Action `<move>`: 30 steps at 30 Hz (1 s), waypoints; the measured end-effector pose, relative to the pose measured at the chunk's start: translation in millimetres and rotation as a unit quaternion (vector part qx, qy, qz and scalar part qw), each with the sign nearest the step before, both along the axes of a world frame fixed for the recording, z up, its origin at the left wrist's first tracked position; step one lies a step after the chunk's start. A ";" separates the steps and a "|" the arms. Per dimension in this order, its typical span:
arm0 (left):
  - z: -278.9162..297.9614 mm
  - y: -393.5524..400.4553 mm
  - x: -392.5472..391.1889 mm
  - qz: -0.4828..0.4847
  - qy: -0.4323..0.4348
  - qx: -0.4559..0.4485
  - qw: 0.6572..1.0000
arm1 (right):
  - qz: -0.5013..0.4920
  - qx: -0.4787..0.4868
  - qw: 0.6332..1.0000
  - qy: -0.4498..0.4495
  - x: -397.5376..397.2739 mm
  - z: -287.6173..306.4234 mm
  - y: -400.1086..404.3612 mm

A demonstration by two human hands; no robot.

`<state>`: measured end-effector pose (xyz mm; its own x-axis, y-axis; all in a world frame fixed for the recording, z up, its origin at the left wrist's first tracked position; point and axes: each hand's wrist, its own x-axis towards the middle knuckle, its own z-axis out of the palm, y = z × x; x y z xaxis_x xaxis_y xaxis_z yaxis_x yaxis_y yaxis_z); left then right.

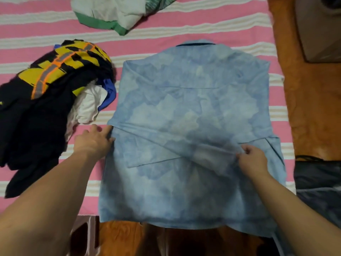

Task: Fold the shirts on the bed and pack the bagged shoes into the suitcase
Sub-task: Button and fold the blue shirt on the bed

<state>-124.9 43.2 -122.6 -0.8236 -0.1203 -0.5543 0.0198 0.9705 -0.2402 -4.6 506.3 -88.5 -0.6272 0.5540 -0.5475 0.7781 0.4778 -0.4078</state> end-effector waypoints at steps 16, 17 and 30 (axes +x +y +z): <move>-3.9 111.8 71.8 0.170 0.232 0.288 0.913 | 0.457 0.219 0.845 0.170 6.2 -34.9 -64.2; -12.0 108.9 79.6 0.258 0.231 0.293 0.891 | 0.408 0.231 0.868 0.161 3.6 -42.0 -62.6; 19.7 84.0 136.3 0.258 0.018 0.198 0.946 | 0.266 0.108 0.952 0.108 -26.4 -23.4 -13.2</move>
<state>11.5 127.2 -102.9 -0.7313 -0.3000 -0.6125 -0.4814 0.8633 0.1519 -31.0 493.1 -112.0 -0.9351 0.2124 -0.2838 0.3126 0.8715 -0.3778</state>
